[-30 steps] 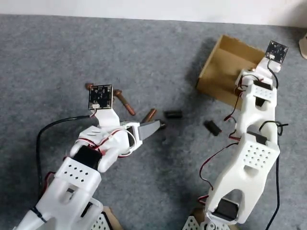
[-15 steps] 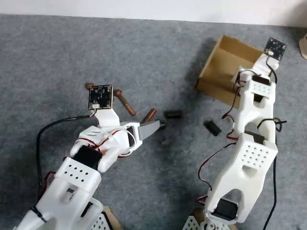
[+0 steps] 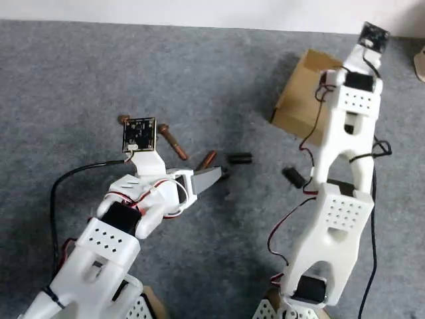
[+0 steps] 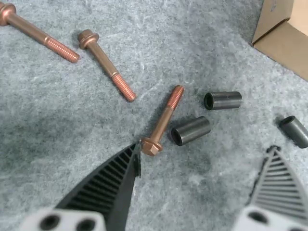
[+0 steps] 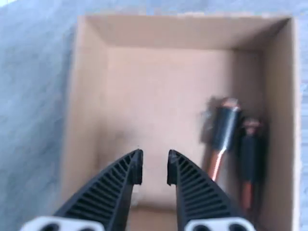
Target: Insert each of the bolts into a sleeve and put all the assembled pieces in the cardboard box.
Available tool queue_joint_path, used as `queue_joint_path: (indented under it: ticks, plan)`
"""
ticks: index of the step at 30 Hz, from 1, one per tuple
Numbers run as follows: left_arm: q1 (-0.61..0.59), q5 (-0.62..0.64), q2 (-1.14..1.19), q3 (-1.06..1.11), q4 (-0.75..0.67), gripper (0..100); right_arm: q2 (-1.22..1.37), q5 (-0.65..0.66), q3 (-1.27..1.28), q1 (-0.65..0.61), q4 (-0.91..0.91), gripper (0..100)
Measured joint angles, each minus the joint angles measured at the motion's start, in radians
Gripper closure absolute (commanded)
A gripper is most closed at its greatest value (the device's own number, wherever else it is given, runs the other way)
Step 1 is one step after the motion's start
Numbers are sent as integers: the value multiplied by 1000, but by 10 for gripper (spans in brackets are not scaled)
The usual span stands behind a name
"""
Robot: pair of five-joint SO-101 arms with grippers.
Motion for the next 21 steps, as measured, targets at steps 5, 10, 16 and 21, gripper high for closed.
queue_joint_path:
  ticks: [5, 10, 16, 21]
  plan:
    - [0, 0, 0, 0, 0, 628, 0, 26, -106, -60, 184, 924]
    - [0, 0, 0, 0, 0, 628, 0, 167, -120, -109, 308, 924]
    - [0, 0, 0, 0, 0, 628, 0, 520, -120, -140, 417, 924]
    - [0, 0, 0, 0, 0, 628, 0, 829, -120, -172, 474, 924]
